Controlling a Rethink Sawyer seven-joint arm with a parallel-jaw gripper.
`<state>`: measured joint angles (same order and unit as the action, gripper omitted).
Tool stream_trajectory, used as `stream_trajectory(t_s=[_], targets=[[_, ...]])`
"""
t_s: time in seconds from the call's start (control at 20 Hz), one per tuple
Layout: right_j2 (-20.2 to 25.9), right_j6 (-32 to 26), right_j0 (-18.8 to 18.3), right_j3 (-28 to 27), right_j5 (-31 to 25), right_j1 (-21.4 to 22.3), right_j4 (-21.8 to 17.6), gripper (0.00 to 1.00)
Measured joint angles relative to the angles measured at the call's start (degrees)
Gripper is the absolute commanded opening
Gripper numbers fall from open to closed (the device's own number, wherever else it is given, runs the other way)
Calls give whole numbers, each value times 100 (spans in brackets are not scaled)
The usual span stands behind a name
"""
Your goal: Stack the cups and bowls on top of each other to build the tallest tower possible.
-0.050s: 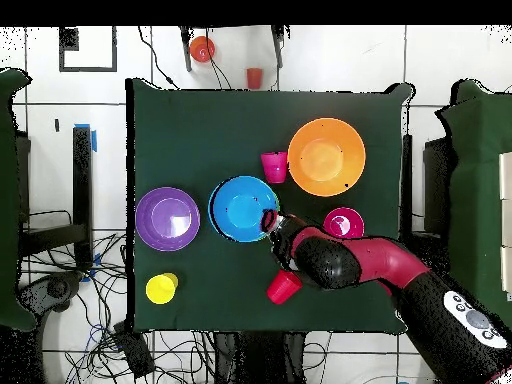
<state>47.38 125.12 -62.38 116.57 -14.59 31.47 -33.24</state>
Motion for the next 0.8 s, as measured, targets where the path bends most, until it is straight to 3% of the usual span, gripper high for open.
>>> stream_trajectory(t_s=[0.8], targets=[[-24,0,118,-191,0,-22,-409,0]])
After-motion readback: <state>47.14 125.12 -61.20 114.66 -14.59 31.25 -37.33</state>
